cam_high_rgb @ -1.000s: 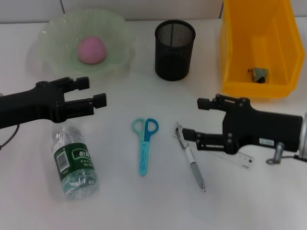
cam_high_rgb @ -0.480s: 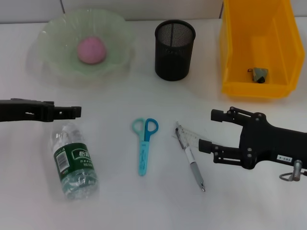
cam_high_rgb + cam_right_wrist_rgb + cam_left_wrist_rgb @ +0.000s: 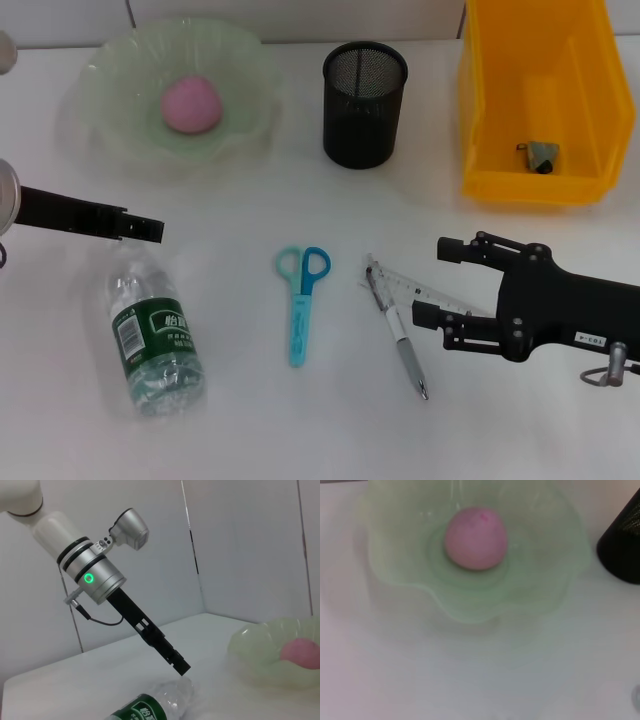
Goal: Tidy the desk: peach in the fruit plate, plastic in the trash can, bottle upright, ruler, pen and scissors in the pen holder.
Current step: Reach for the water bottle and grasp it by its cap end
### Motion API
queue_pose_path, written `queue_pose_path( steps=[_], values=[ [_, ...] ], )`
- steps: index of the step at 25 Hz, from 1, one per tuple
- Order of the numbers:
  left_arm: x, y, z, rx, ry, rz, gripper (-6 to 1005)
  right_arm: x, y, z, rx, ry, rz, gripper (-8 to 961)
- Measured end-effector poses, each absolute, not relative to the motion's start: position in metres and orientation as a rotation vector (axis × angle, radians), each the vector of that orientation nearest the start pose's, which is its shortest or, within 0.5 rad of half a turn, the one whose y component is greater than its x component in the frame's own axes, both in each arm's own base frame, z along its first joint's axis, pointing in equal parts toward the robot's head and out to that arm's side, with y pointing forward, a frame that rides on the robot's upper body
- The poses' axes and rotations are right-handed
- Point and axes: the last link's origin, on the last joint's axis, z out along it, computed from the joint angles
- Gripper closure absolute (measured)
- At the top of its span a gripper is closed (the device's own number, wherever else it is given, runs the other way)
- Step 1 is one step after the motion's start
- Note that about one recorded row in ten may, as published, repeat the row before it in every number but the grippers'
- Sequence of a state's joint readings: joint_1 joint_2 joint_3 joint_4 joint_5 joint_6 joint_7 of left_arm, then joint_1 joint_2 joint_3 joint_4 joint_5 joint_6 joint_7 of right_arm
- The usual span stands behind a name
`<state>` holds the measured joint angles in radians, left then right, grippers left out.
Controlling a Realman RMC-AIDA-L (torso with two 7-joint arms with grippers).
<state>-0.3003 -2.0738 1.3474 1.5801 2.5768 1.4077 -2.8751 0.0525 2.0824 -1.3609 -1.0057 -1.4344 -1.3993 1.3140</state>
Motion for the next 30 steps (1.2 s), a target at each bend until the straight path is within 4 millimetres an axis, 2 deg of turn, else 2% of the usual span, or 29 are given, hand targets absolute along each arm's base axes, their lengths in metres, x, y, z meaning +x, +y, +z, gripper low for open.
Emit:
queue_pose_path(
  steps=[12,21,30],
  values=[
    [-0.239,0.341,0.030,-2.143,-1.399,0.209,161,0.260,0.249,-0.023,-2.661,0.529,0.840,128],
    [-0.254,0.347,0.024,-2.110,-1.469,0.238,162,0.261,0.250,-0.024,-2.660,0.541,0.838,127],
    [-0.255,0.350,0.019,-2.112,-1.480,0.251,163,0.261,0.252,-0.024,-2.658,0.562,0.842,127]
  ],
)
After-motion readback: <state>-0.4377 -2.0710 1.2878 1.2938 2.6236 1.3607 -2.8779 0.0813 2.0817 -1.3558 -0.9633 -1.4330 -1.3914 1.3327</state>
